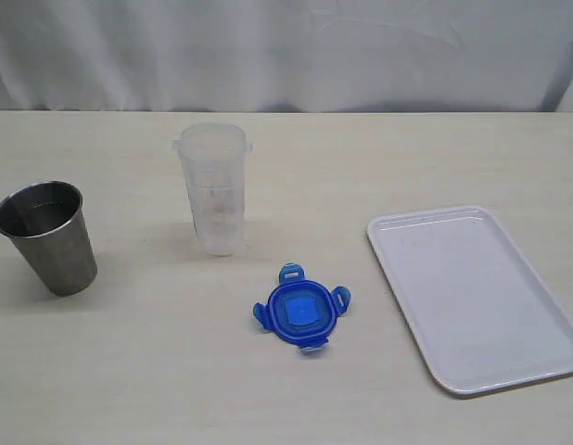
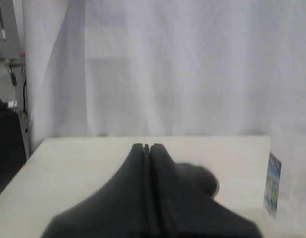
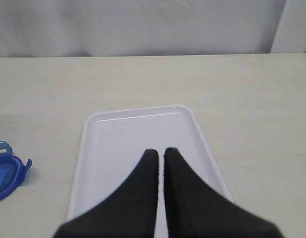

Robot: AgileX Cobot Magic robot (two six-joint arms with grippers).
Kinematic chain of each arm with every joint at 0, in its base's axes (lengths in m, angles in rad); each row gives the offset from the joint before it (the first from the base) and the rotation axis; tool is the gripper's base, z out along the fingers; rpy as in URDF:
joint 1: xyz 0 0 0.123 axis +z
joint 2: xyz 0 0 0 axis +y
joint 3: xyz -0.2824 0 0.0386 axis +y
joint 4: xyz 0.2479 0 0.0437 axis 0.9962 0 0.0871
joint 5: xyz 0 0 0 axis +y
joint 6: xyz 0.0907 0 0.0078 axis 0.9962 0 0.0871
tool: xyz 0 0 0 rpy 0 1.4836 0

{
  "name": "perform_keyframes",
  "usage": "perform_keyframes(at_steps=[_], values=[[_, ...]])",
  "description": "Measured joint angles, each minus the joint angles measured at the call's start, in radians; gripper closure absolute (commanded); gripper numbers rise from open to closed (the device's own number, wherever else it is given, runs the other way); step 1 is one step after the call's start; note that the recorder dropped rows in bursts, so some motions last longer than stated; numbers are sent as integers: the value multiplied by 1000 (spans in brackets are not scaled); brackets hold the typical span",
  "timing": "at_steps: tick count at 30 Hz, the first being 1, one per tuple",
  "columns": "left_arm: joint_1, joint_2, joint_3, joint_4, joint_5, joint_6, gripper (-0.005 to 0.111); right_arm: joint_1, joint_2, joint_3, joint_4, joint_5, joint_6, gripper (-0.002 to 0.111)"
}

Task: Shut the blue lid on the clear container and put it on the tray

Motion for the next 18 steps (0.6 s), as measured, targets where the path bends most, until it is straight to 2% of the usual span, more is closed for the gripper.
perform_keyframes(at_steps=[4, 7, 8, 9, 11, 12, 13, 15, 16, 18], values=[[0, 0, 0, -24, -163, -26, 107, 0, 0, 0, 0, 0, 0, 104], [0, 0, 0, -43, -276, -175, 106, 0, 0, 0, 0, 0, 0, 104], [0, 0, 0, -37, -307, -212, 102, 0, 0, 0, 0, 0, 0, 104], [0, 0, 0, -20, -356, -239, 96, 0, 0, 0, 0, 0, 0, 104], [0, 0, 0, -11, -421, -251, 74, 0, 0, 0, 0, 0, 0, 104], [0, 0, 0, -9, -444, -254, 61, 0, 0, 0, 0, 0, 0, 104], [0, 0, 0, -7, -463, -254, 38, 0, 0, 0, 0, 0, 0, 104], [0, 0, 0, -1, -508, -258, 15, 0, 0, 0, 0, 0, 0, 104], [0, 0, 0, -1, -545, -258, 12, 0, 0, 0, 0, 0, 0, 104], [0, 31, 0, 1, -608, -260, 12, 0, 0, 0, 0, 0, 0, 104]])
